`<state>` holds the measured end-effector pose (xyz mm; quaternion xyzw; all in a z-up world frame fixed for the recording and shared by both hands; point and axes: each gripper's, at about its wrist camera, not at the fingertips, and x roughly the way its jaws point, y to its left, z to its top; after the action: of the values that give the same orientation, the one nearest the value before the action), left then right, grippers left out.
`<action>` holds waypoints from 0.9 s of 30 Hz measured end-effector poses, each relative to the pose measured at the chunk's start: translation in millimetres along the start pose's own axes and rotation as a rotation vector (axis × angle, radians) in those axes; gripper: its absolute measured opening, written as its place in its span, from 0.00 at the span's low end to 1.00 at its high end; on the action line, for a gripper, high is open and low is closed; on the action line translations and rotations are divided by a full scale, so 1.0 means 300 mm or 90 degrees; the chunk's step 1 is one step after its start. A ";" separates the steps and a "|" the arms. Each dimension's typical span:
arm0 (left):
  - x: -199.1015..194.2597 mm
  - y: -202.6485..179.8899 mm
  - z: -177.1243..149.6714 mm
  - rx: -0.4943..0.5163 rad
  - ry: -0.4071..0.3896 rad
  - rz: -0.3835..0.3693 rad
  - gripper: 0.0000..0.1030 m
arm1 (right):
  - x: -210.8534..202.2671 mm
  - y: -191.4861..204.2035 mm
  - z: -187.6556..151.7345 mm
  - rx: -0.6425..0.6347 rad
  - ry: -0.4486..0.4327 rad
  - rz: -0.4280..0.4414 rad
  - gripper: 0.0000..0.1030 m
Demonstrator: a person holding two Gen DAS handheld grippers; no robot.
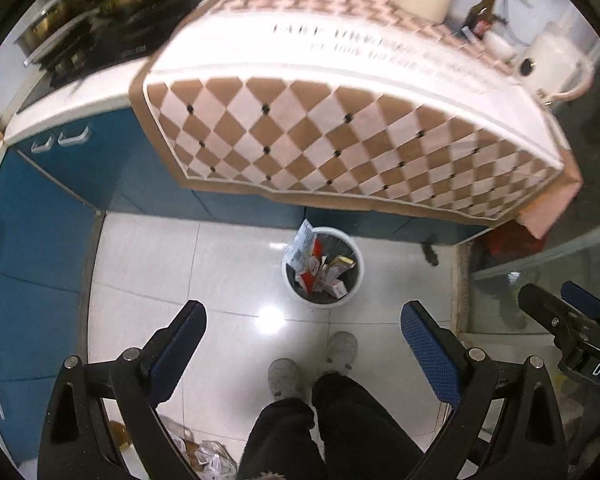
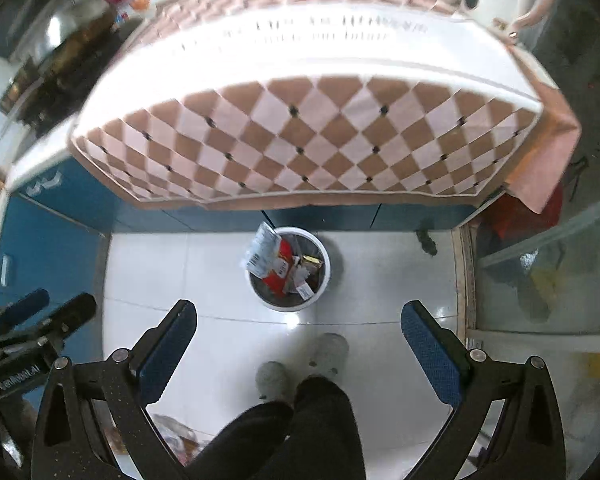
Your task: Collect trash
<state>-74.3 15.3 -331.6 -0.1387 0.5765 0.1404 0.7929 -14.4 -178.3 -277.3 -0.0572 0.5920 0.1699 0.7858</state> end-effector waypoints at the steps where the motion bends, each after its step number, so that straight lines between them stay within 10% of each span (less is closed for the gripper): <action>1: -0.037 0.005 -0.007 0.004 -0.008 -0.007 0.97 | -0.053 0.012 -0.011 0.004 -0.009 0.005 1.00; 14: -0.376 0.058 -0.062 0.024 -0.062 -0.102 0.97 | -0.507 0.085 -0.161 0.046 -0.074 0.066 1.00; 27: -0.489 0.041 -0.115 -0.014 -0.089 -0.127 0.97 | -0.610 0.070 -0.211 0.007 -0.062 0.147 1.00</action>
<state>-152.5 4.4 -202.7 -0.1942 0.5013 0.0766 0.8397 -123.4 -213.6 -119.7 0.0239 0.5564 0.2590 0.7891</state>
